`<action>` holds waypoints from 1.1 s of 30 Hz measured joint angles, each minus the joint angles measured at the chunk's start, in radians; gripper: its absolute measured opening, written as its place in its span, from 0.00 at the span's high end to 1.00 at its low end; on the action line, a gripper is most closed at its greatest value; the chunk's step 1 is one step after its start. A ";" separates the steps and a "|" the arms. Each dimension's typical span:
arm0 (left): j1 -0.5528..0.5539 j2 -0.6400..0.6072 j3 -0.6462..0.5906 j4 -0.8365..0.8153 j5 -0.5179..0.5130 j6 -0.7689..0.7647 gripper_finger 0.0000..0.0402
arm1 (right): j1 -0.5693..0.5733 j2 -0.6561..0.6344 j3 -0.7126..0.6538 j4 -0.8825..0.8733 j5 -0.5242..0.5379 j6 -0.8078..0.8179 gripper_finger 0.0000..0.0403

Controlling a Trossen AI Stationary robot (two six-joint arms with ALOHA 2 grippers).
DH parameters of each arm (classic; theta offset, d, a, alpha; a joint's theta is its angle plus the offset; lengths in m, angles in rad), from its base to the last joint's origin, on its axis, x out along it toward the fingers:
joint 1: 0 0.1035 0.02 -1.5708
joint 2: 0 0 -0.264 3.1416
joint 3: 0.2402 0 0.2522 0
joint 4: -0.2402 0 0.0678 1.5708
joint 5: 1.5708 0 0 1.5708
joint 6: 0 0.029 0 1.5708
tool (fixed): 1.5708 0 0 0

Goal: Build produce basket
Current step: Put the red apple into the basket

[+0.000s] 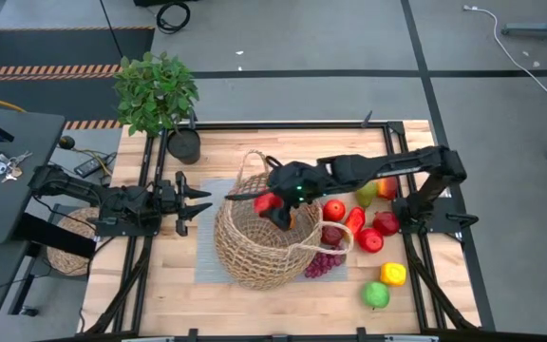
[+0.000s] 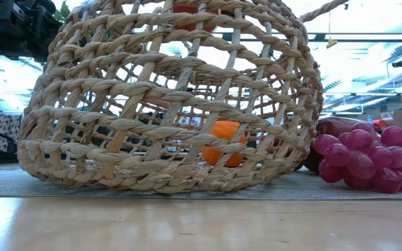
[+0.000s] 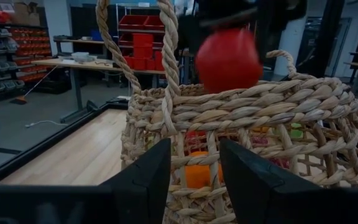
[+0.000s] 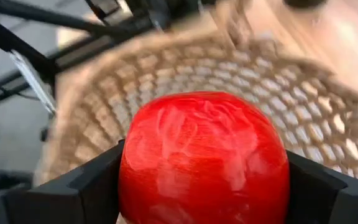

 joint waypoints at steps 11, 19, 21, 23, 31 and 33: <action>0.000 0.000 0.000 -0.002 0.000 0.000 0.63 | -0.030 0.150 0.026 -0.024 -0.111 -0.040 0.17; 0.000 0.000 0.000 -0.002 0.000 0.000 0.63 | -0.009 0.293 0.176 -0.128 -0.107 -0.190 0.17; 0.000 0.000 0.000 -0.002 0.000 0.000 0.62 | -0.006 0.319 0.200 -0.128 -0.102 -0.232 0.17; 0.000 0.000 0.000 -0.002 0.000 0.000 0.62 | -0.005 0.332 0.207 -0.124 -0.096 -0.271 0.17; 0.000 0.000 0.000 0.004 0.000 0.000 0.64 | -0.006 0.350 0.202 -0.113 -0.107 -0.315 0.14; 0.000 0.000 0.000 0.003 0.000 0.000 0.63 | -0.007 0.351 0.202 -0.095 -0.120 -0.309 0.12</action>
